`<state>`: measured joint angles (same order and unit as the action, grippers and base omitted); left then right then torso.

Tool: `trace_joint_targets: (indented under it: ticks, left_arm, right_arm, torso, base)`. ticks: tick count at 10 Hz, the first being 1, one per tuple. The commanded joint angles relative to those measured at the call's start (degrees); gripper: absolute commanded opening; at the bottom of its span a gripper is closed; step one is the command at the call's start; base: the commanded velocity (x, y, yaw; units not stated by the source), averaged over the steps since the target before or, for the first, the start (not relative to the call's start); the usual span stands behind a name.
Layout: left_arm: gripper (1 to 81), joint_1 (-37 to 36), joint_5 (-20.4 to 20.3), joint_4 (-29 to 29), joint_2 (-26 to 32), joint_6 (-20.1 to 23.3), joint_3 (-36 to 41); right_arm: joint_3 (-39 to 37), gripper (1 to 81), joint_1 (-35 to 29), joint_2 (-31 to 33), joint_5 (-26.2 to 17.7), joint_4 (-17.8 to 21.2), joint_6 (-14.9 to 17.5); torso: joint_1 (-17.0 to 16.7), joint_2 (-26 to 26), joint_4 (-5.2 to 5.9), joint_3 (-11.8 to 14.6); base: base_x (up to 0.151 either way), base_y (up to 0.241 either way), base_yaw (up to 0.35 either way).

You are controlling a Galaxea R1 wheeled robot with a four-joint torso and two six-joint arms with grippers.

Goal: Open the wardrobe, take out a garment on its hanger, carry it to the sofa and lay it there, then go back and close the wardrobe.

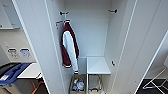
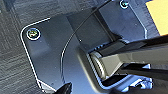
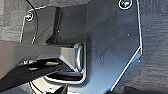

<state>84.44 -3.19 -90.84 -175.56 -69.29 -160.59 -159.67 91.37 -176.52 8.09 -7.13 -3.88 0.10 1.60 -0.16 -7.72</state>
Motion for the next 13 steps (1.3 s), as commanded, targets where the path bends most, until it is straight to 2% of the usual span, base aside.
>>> trace_joint_targets:
  ticks: [1, 2, 4, 5, 6, 7, 8, 9, 11, 12, 13]
  left_arm:
    - [81.1, -2.0, 2.3, 0.2, 0.0, -0.5, -0.2]
    - [81.1, -2.0, 2.1, 0.7, 0.6, -0.9, 0.0]
    - [81.1, -0.8, 2.1, 5.7, 0.9, -5.7, -0.1]
    - [81.1, 0.6, 2.0, 6.6, 1.5, -6.4, 0.1]
    - [81.1, 1.3, 2.3, 6.9, 1.0, -5.9, -0.2]
    - [81.1, 1.8, 4.8, 9.1, 0.5, -4.1, -0.2]
    - [81.1, 1.7, 8.2, 13.7, -0.5, 4.6, -0.2]
    - [81.1, 1.8, 9.0, 27.3, -0.9, 19.8, -0.2]
    - [81.1, 0.8, 8.3, 59.6, -0.4, 54.9, 0.1]
    - [81.1, 1.7, 7.6, 49.5, -0.1, 45.4, 0.5]
    - [81.1, -0.3, 8.4, 84.5, -0.1, 77.8, 1.2]
  right_arm:
    - [0.2, 81.1, -0.9, -0.3, -3.2, -0.3, 0.2]
    - [0.2, 81.1, -0.6, -0.3, -2.9, -0.4, 0.2]
    - [0.2, 81.1, -0.5, -0.3, -2.9, -0.3, 0.2]
    - [0.2, 81.1, -0.8, -0.3, -3.0, -0.3, 0.2]
    - [0.3, 81.1, -1.0, -0.4, -3.2, -0.2, 0.2]
    - [0.6, 81.1, -1.1, -0.6, -3.2, -0.1, 0.2]
    - [0.9, 81.1, -1.1, -0.8, -3.2, -0.1, 0.2]
    - [1.3, 81.1, -1.3, -0.9, -3.2, -0.3, 0.3]
    - [1.8, 81.1, -1.7, -1.0, -3.2, -0.3, 0.2]
    - [1.7, 81.1, -1.8, -1.5, -3.2, -0.1, 0.1]
    - [1.7, 81.1, -1.7, -1.5, -3.2, 0.0, 0.0]
  torso:
    - [0.0, 0.0, 0.00, 0.0]
    - [0.0, 0.0, 0.00, 0.0]
    - [0.0, 0.0, 0.00, 0.0]
    - [0.0, 0.0, 0.00, 0.0]
    - [0.0, 0.0, 0.00, 0.0]
    - [0.0, 0.0, 0.00, 0.0]
    - [0.0, 0.0, 0.00, 0.0]
    - [0.0, 0.0, 0.00, 0.0]
    - [0.0, 0.0, 0.00, 0.0]
    - [0.0, 0.0, 0.00, 0.0]
    - [0.0, 0.0, 0.00, 0.0]
  base:
    - [0.000, 0.000, 0.000]
    - [0.000, 0.000, 0.000]
    - [0.000, 0.000, 0.000]
    - [0.000, 0.000, 0.000]
    - [0.000, 0.000, 0.000]
    - [0.000, 0.000, 0.000]
    - [0.000, 0.000, 0.000]
    - [0.000, 0.000, 0.000]
    - [0.000, 0.000, 0.000]
    - [0.000, 0.000, 0.000]
    - [0.000, 0.000, 0.000]
